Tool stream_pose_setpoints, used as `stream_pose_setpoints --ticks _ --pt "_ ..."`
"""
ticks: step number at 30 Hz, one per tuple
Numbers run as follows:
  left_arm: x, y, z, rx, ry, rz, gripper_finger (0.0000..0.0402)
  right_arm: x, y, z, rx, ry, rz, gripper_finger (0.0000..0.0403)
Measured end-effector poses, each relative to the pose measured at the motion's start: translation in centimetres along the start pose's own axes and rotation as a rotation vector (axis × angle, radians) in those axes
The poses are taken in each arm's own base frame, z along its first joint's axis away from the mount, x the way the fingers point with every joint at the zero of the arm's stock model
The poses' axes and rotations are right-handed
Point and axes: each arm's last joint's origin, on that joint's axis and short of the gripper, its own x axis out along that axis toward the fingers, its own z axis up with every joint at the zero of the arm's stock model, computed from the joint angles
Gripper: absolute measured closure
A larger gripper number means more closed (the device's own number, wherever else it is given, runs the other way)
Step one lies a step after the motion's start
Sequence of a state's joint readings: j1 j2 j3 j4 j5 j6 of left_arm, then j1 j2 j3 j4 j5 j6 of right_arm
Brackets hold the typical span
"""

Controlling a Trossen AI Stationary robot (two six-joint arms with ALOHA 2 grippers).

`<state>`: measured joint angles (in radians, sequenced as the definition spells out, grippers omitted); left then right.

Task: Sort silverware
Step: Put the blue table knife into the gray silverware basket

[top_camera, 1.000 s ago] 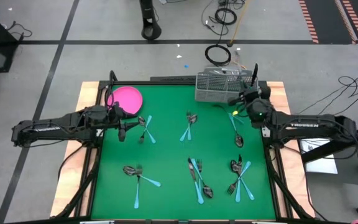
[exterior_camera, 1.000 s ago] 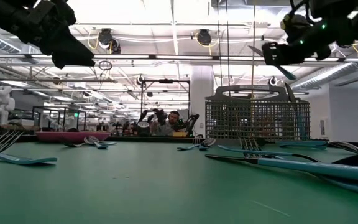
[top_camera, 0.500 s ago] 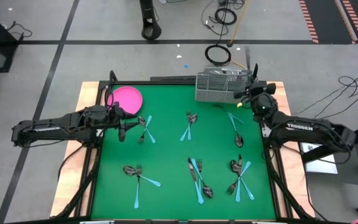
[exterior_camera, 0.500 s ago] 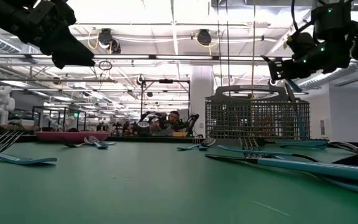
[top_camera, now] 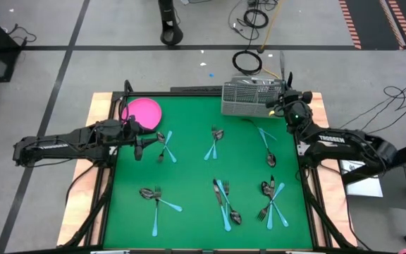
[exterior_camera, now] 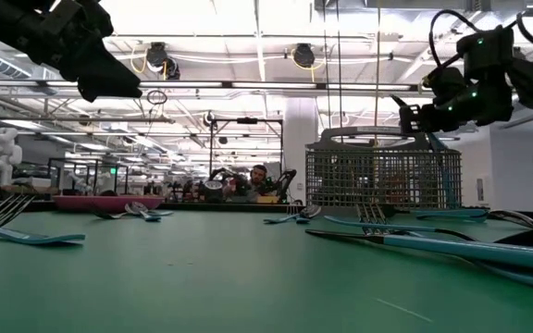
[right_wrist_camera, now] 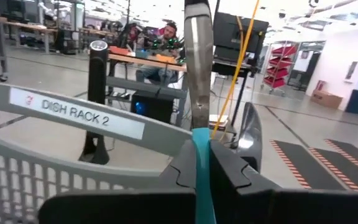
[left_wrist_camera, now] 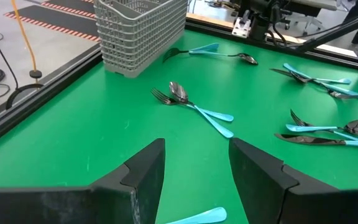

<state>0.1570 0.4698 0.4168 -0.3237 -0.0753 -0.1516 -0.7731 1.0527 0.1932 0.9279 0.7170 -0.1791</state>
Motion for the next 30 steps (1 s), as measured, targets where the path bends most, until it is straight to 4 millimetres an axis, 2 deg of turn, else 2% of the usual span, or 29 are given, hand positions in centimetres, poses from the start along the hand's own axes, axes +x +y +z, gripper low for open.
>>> stream_pose_setpoints --ticks 13,24,30 --pt "0.0 0.0 0.0 -0.001 0.0 0.0 0.0221 0.4 0.4 -0.6 -0.053 0.01 -0.049 0.04" --pt "0.0 0.0 0.0 -0.001 0.0 0.0 0.0221 0.4 0.4 -1.1 -0.06 0.052 -0.049 0.0347" --pt "0.0 0.0 0.0 -0.001 0.001 0.0 0.0221 0.5 0.2 -1.4 -0.036 0.074 -0.068 0.0334"
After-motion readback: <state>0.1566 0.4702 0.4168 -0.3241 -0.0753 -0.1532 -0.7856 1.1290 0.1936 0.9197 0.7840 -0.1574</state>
